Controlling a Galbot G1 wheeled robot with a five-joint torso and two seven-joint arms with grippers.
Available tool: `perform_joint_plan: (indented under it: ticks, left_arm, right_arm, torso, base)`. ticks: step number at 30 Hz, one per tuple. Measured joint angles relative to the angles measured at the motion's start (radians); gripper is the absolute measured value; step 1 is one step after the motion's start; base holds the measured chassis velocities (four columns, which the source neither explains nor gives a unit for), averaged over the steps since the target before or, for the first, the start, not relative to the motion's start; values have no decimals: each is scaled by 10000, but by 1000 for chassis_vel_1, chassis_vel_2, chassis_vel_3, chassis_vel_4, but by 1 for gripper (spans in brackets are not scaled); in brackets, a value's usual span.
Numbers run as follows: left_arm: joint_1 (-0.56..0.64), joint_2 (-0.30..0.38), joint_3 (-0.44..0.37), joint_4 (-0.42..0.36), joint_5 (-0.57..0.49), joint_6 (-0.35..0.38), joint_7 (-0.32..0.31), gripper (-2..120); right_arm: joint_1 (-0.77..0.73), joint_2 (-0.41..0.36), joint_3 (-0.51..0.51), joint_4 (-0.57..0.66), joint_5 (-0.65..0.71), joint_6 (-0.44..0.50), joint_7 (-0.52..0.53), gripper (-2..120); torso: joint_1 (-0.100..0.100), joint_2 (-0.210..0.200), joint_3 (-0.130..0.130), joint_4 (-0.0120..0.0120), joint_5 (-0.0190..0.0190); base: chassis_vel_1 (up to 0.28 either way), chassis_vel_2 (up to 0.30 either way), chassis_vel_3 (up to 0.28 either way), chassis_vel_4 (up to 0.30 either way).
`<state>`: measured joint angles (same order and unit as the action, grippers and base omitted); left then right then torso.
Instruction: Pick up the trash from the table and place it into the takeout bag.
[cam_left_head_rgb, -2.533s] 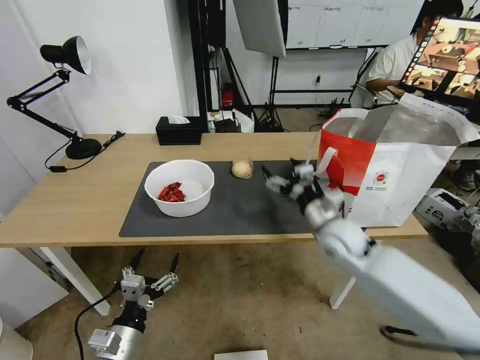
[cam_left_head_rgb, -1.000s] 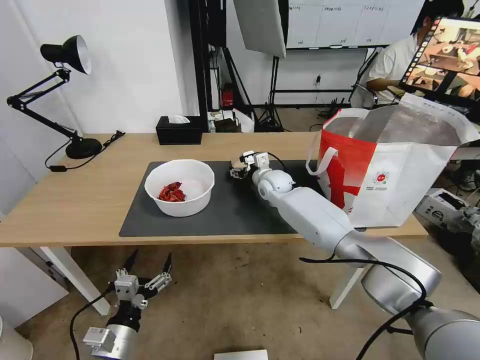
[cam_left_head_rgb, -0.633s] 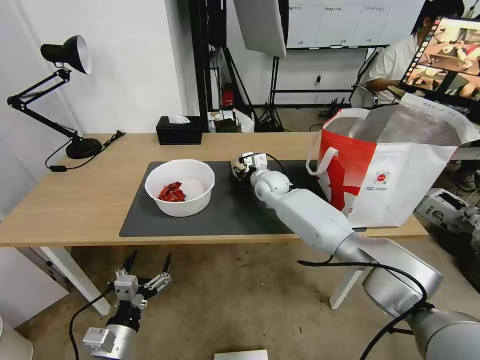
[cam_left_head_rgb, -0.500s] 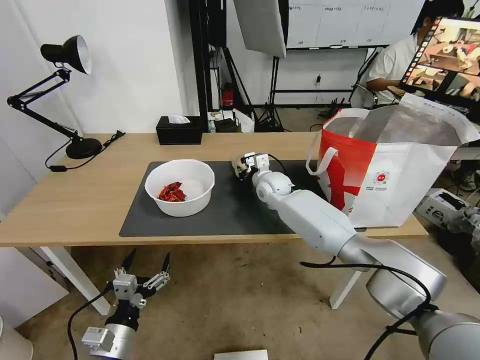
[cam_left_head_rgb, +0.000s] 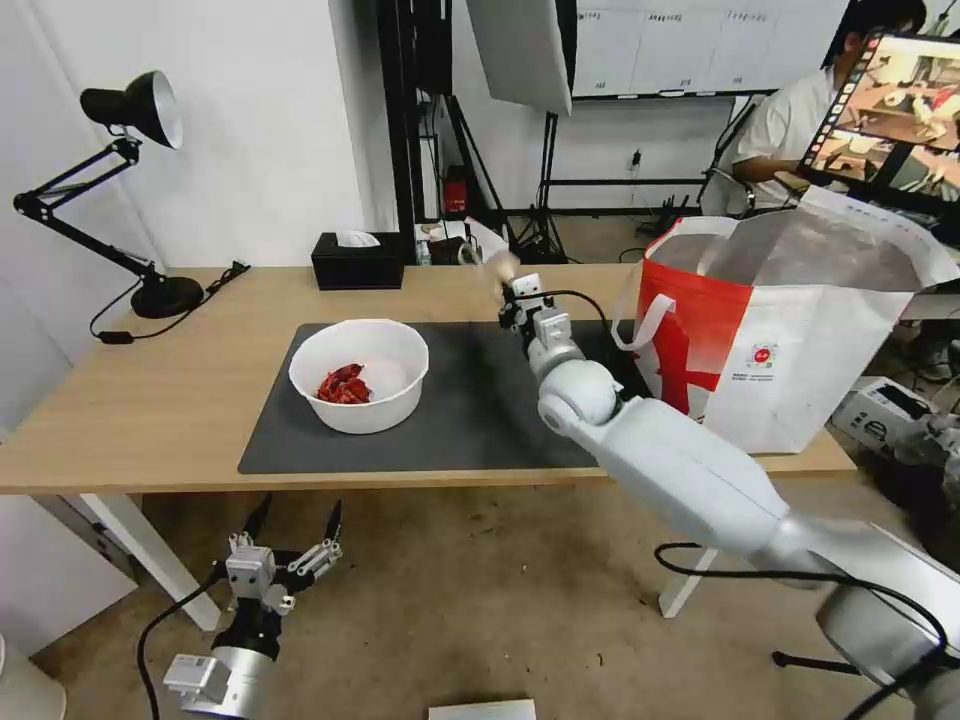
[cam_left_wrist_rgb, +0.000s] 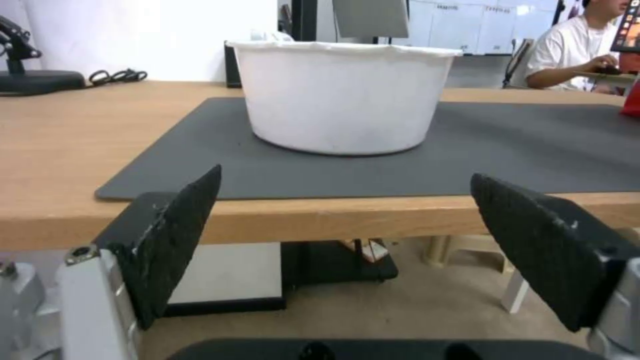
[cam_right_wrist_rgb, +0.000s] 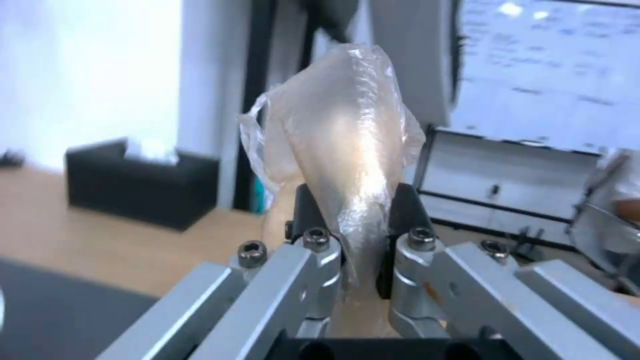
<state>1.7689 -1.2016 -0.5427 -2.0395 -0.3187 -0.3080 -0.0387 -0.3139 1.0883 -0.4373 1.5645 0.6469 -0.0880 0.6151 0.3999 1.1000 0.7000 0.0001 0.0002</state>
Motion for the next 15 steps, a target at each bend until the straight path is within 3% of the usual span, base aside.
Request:
perform_joint_plan:
  ticks: [9,15]
  left_arm:
    - [10,38,16,-107,-1,24,-17,100]
    - [31,102,244,-407,-83,204,-230,100]
  right_arm:
    - [-350,-546,582,1108,-22,0,793,4]
    - [-772,-1903,1832,2537,-638,-174,1618,4]
  torso:
    - [1,-1,0,1,0]
    - [0,0,-1,-2,1]
  base:
    - [0,0,0,0]
    - [0,0,0,0]
